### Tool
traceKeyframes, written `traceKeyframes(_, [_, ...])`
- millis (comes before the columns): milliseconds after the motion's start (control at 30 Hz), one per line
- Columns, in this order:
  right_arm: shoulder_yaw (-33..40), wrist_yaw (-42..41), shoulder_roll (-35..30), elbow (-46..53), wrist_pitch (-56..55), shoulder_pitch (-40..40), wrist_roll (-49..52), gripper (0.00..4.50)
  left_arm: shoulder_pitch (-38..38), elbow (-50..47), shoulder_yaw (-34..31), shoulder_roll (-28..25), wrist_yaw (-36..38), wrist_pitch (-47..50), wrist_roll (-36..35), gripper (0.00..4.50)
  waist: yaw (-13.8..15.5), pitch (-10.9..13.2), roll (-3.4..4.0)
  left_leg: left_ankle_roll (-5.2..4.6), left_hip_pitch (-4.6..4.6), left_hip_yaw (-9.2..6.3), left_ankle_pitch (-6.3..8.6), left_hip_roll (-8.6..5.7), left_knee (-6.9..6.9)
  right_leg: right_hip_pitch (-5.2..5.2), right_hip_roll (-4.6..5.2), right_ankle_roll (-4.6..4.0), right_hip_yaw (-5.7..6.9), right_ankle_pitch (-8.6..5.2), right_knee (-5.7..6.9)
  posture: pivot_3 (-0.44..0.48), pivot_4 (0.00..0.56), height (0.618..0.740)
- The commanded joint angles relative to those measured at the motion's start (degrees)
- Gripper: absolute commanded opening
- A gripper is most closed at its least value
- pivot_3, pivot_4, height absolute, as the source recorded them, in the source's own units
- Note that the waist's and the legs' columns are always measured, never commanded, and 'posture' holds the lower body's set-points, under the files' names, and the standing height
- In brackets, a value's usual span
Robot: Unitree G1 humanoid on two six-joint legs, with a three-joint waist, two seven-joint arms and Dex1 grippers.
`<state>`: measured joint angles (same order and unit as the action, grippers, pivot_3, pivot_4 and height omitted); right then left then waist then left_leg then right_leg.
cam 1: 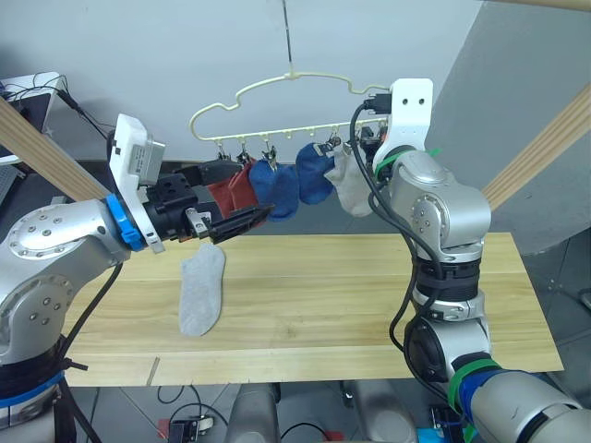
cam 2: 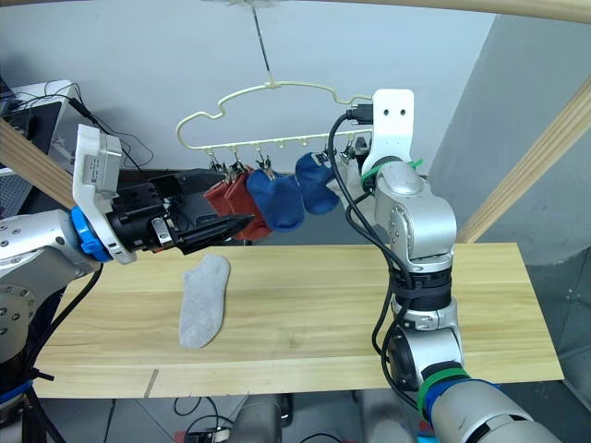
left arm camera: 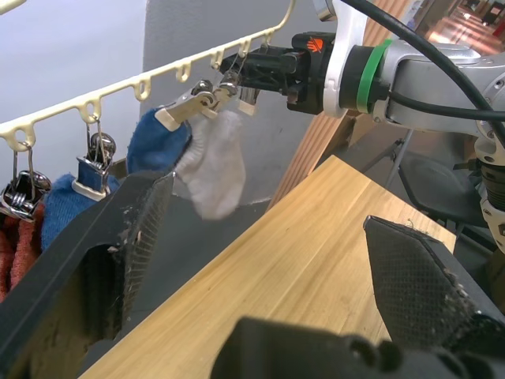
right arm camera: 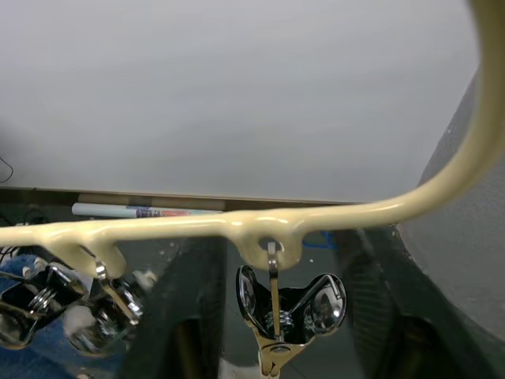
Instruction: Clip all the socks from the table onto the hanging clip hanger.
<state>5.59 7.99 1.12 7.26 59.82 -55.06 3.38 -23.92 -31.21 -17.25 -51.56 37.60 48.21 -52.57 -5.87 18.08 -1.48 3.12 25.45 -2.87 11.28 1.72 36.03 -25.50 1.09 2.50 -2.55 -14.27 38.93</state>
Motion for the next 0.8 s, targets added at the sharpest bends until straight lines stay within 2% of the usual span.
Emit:
traceKeyframes(33, [0.3,0.7,0.1,1.1,-1.2,-1.5,-0.3,0.67,0.0,-1.7,-1.6,-0.3,-0.2,-1.4,0.1,4.44,0.0,0.0,0.00,0.00,0.00,0.00,0.00,0.00,0.00,0.00,0.00,0.00,0.00,0.00,0.00,-0.097,0.295,0.740])
traceKeyframes(133, [0.3,0.9,0.1,1.2,-1.1,-1.5,-0.4,0.02,0.1,-1.8,-1.6,-0.2,-0.4,-1.4,0.1,4.44,0.1,0.0,0.00,0.00,0.00,0.00,0.00,0.00,0.00,0.00,0.00,0.00,0.00,0.00,0.01,-0.097,0.295,0.740])
traceKeyframes(300, [0.3,1.2,0.0,1.0,-1.2,-1.6,-0.4,0.02,0.2,-1.7,-1.3,-0.3,-1.1,-1.2,0.4,4.44,0.3,0.0,0.00,0.00,0.00,0.00,0.00,0.00,0.02,0.01,0.00,0.00,0.00,0.00,0.01,-0.096,0.295,0.740])
traceKeyframes(467, [0.5,1.4,-0.4,1.1,-1.4,-1.9,-0.4,0.02,3.5,-0.2,0.0,-1.5,-5.5,4.6,1.8,4.44,0.4,0.0,0.01,0.00,0.00,-0.01,0.00,0.00,0.02,0.00,0.00,0.00,0.00,0.00,0.02,-0.098,0.299,0.740])
traceKeyframes(567, [0.4,1.3,-0.7,1.4,-1.2,-2.2,-0.4,0.02,8.4,1.9,1.5,-2.2,-8.3,7.6,5.6,4.44,0.3,0.0,0.01,0.00,-0.01,-0.01,0.00,0.00,0.02,0.01,0.00,0.00,-0.01,0.00,0.03,-0.097,0.301,0.740])
traceKeyframes(800, [0.4,1.3,-0.6,1.4,-1.1,-2.5,-0.2,0.01,13.5,4.9,3.8,-1.0,-11.0,6.0,13.7,4.47,0.8,0.0,0.01,0.00,-0.02,-0.02,0.00,0.00,0.02,0.00,0.01,0.00,0.01,0.00,0.03,-0.095,0.303,0.740])
